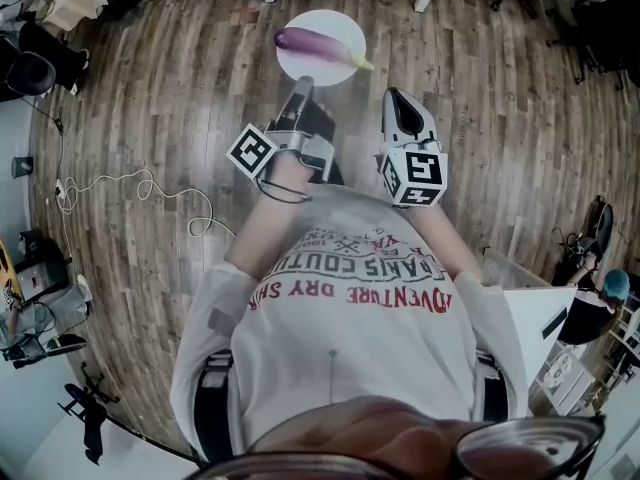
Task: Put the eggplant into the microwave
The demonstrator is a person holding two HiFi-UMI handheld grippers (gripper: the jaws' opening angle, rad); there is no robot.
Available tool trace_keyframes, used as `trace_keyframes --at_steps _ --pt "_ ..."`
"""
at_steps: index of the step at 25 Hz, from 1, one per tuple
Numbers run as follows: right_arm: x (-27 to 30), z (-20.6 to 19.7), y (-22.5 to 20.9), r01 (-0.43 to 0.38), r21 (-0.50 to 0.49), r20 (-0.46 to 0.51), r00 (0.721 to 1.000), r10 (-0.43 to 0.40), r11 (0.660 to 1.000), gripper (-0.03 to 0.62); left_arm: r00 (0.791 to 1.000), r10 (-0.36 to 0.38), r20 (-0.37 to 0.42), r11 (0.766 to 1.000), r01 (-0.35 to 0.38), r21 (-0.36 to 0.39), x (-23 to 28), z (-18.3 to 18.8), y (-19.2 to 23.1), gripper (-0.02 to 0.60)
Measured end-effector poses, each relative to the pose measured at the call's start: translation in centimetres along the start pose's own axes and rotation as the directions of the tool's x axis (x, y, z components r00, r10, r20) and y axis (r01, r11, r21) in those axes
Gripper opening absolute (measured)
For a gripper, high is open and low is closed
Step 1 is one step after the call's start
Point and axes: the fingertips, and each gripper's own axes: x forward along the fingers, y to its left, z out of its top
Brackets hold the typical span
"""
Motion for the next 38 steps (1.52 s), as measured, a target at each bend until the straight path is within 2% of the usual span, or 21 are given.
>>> trace_keyframes --at_steps 3,8,20,25,32,38 --pt "1.8 -0.1 -0.6 0.011 0.002 -0.005 1.000 -0.011 1.000 0.026 1.000 0.012 -0.004 1.000 -0.012 -0.006 1.7 1.1 1.0 0.031" --pt "7.0 1.1 -2.6 0.043 0.015 0.000 0.999 -0.043 0.999 0.026 1.000 -0.007 -0.025 1.000 0.007 -0.008 7.0 3.7 0.9 0.031" --pt "26.4 6.0 -3.8 0.081 0.014 -0.007 0.997 -0.081 0.997 0.026 0.995 -0.001 -0.097 1.000 -0.001 -0.015 23.2 15.7 1.3 0.031" --pt "32.9 7.7 -5.1 0.105 0.014 -0.012 0.994 -0.105 0.994 0.026 0.992 0.007 -0.126 1.000 -0.008 -0.002 28.7 19.5 1.7 0.031" --pt "39.8 7.8 -8.5 0.112 0.033 -0.034 0.993 -0.111 0.993 0.026 0.991 0.059 -0.121 0.998 -0.062 -0.020 34.6 21.8 4.5 0.031" --pt "45.8 8.1 -13.1 0.063 0.041 -0.036 0.997 -0.062 0.997 0.026 0.994 0.078 -0.078 0.996 -0.080 -0.025 41.1 22.3 6.2 0.031"
